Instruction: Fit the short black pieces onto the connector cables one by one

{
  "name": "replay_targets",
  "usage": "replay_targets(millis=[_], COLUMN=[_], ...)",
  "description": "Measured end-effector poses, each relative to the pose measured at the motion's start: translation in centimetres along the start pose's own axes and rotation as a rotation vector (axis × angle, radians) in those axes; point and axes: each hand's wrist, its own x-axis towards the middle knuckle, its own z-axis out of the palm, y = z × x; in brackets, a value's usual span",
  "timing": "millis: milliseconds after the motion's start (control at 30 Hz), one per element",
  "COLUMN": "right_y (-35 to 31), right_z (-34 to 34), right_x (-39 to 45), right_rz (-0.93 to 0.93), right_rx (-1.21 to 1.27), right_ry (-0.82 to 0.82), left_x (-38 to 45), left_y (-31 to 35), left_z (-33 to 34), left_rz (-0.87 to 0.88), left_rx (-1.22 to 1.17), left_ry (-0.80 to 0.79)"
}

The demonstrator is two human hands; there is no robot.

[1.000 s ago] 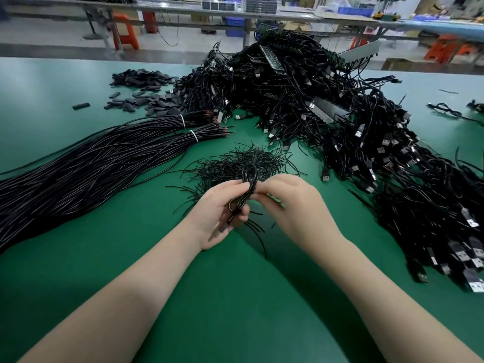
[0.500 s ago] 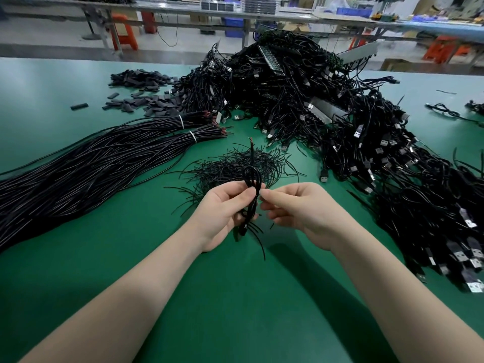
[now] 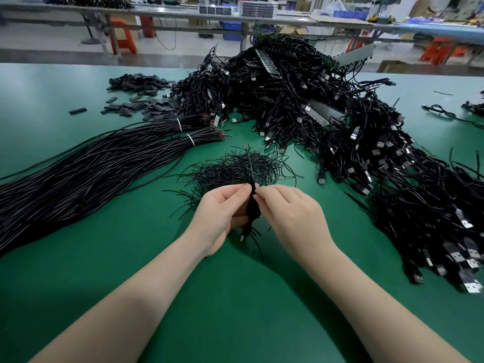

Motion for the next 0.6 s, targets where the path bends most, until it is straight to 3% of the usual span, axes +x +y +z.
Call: replay_targets(millis=[100,267,400,533,600], right_y=[-0.07,-0.1,0.26,0.55,0.6], right_z=[0.11,0.33,-0.01,-0.02,0.02], right_x=[-0.18,-0.21,0.0,0.01,-0.05], right_rz=[-0.03,0.072,0.274,0.636,0.681], right_rx=[0.038,0.209,0.463,0.751,0.804], right_ry=[0.034,0.032,-0.016,-0.184,-0.251], left_x=[-0.22,-0.39,-0.21,-0.12,-0.08], left_y=[0.17,0.41,0.29,0.24,0.25], left_z=[-0.02,-0.34,-0.35,-0.42,-0.56], left_rz=[0.027,0.019,-0.02,-0.031,-0.033], left_rx=[0.027,0.051,0.064,0.041,0.027], left_ry=[-0.083,-0.159,-0.153,-0.149,-0.15])
